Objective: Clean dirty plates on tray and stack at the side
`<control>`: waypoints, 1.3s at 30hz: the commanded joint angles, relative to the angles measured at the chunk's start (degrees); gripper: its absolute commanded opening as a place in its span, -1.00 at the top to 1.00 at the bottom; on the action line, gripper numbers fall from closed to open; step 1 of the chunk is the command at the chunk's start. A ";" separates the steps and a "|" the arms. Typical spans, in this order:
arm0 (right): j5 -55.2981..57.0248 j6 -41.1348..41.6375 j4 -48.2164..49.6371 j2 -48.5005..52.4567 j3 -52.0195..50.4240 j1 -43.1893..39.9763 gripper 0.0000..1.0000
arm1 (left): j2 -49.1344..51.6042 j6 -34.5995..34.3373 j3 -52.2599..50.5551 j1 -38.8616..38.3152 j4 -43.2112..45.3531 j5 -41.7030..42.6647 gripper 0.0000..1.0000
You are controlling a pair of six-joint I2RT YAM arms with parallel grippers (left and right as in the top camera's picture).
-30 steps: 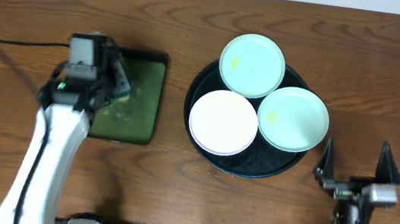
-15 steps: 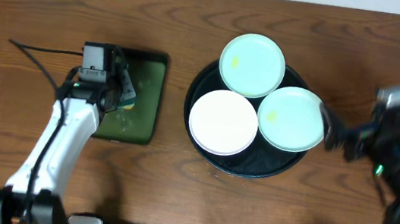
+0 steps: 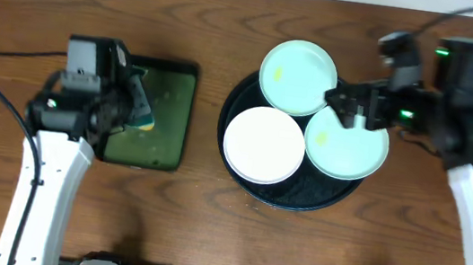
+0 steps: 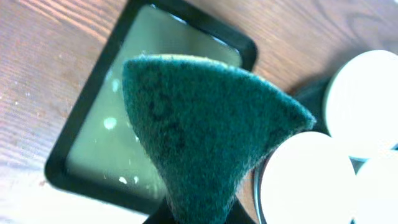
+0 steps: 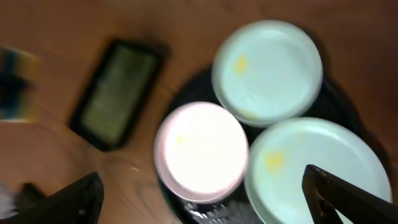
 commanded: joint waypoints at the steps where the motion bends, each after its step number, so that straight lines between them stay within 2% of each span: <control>1: 11.50 2.05 -0.22 4.57 2.08 3.93 -0.97 | 3.41 3.50 4.87 -0.07 -2.32 9.99 0.85; 4: 11.47 2.03 1.18 9.25 2.08 5.11 -0.54 | 4.85 4.13 4.87 -1.40 -2.23 14.84 0.86; 6: 10.10 1.42 2.99 12.98 2.08 5.51 -0.13 | 6.10 6.97 4.85 -3.45 -2.29 16.59 0.85; 11: 3.34 -4.85 6.75 21.55 2.08 6.51 -0.09 | 10.32 7.02 4.76 -9.16 -2.56 16.90 0.85; 14: 4.02 -4.81 6.99 26.23 2.08 6.91 0.12 | 13.90 6.38 4.76 -12.59 -1.84 16.87 0.85; 21: 8.90 -7.32 8.59 35.60 2.08 8.63 0.10 | 20.41 4.76 4.76 -17.05 4.55 16.81 0.85; 27: 10.86 -8.66 10.32 38.71 2.08 10.38 0.17 | 22.71 -1.09 4.76 -17.22 9.77 16.63 0.85; 34: 15.32 -7.37 9.51 42.95 2.05 11.45 0.36 | 26.27 -7.63 4.76 -17.84 14.23 16.63 0.85; 39: 15.32 -7.39 8.68 43.43 2.05 11.45 0.65 | 29.20 -8.46 4.76 -20.22 16.55 16.65 0.85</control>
